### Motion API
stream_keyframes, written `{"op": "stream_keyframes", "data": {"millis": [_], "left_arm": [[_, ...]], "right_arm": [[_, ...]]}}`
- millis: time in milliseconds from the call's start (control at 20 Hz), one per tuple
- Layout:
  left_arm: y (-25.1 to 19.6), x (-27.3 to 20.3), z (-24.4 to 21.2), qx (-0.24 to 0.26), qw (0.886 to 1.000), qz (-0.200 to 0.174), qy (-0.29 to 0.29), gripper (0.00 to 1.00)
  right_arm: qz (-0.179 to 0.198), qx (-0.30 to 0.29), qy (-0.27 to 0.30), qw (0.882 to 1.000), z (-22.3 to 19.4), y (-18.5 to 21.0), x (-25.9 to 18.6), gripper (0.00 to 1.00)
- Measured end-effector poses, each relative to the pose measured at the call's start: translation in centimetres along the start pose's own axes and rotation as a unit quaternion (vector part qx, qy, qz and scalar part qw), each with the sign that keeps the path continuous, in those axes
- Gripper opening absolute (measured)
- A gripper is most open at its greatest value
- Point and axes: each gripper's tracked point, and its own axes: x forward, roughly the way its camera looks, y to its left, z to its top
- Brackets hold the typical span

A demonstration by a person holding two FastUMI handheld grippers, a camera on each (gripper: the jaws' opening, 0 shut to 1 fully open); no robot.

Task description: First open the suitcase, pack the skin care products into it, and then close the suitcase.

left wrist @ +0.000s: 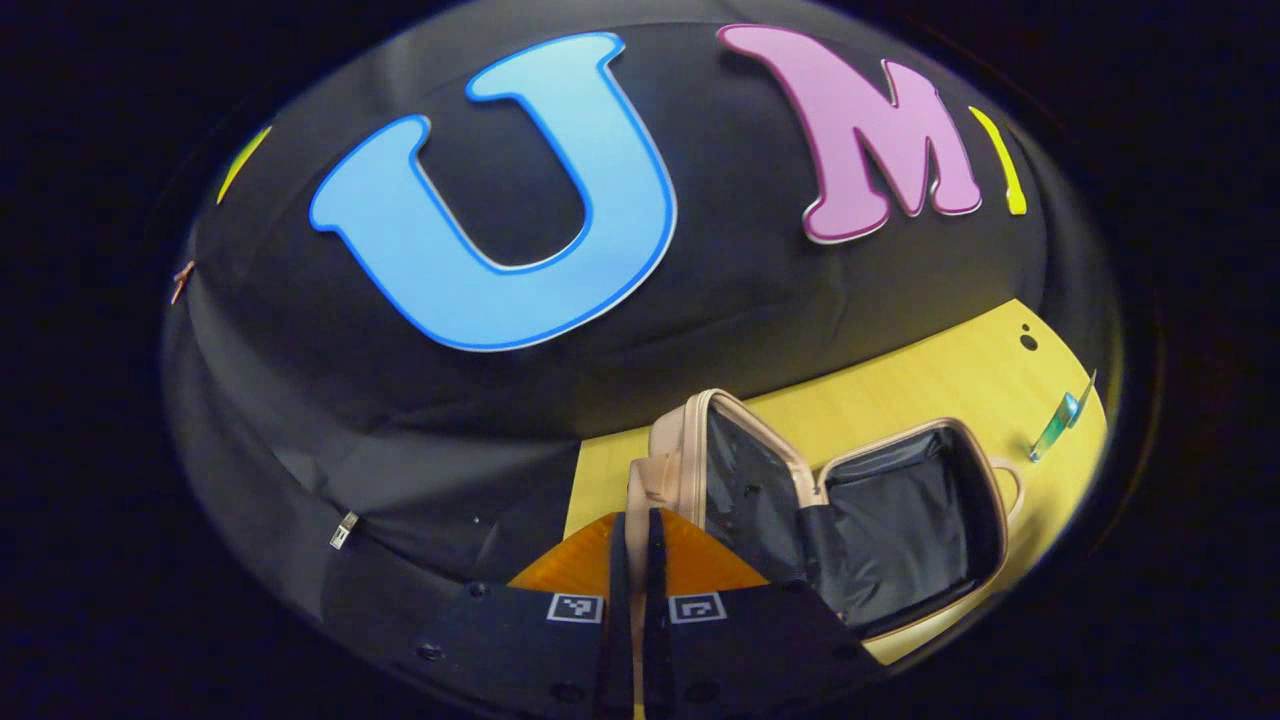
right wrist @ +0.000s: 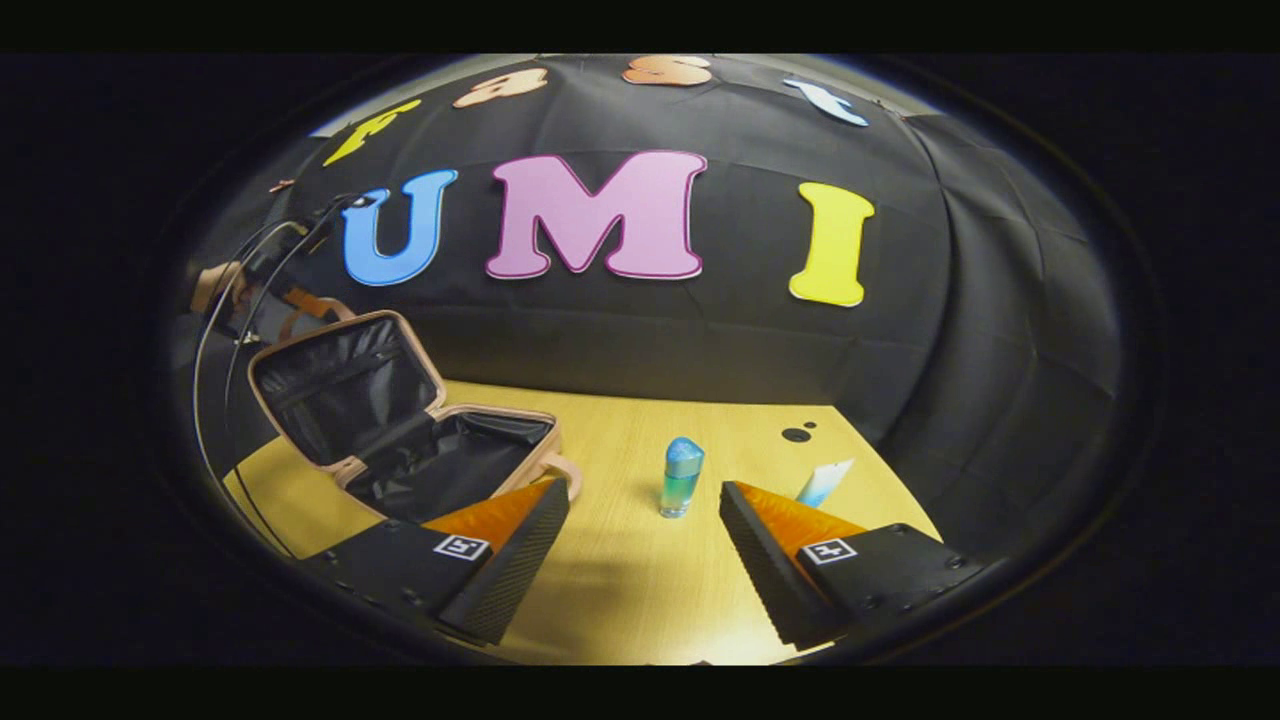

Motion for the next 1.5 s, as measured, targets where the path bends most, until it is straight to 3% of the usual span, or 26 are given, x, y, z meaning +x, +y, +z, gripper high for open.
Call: {"op": "stream_keyframes", "data": {"millis": [150,350,500,650,850,1000,1050,1150,1300,1500], "left_arm": [[3.1,4.5,-4.4,-0.024,0.999,0.031,0.017,0.10],[3.0,9.9,-9.4,-0.012,0.998,0.029,0.051,0.10],[2.7,12.5,-13.5,-0.041,0.995,0.028,0.088,0.11],[2.2,13.8,-15.5,-0.062,0.992,0.015,0.106,0.11],[2.5,13.9,-15.8,-0.041,0.995,0.020,0.094,0.11],[3.1,12.4,-14.0,-0.056,0.996,0.024,0.063,0.25],[3.0,11.4,-12.9,-0.063,0.997,0.022,0.047,0.25],[2.2,8.6,-10.9,-0.072,0.997,0.012,0.014,0.45],[-2.7,2.9,-6.8,-0.112,0.991,-0.026,-0.071,0.98],[-12.8,-5.0,-4.2,-0.178,0.971,-0.074,-0.140,0.97]], "right_arm": [[-0.028,-0.007,-0.001,1.000,0.2,-0.5,1.3,0.97],[-0.054,0.002,0.006,0.999,-0.8,-0.2,3.1,0.97],[-0.058,0.002,0.013,0.998,-1.6,0.6,3.5,0.97],[-0.059,0.023,0.007,0.998,-1.7,1.0,3.4,0.97],[-0.071,0.024,0.005,0.997,-2.2,0.9,3.3,0.97],[-0.077,0.030,-0.006,0.997,-1.6,0.5,2.9,0.97],[-0.079,0.030,-0.012,0.996,-1.4,0.1,2.4,0.97],[-0.081,0.033,-0.018,0.996,-1.0,-0.6,1.8,0.97],[-0.087,0.042,-0.023,0.995,-0.5,-2.4,1.6,0.97],[-0.102,0.046,-0.032,0.993,-0.1,-6.0,1.4,0.97]]}}
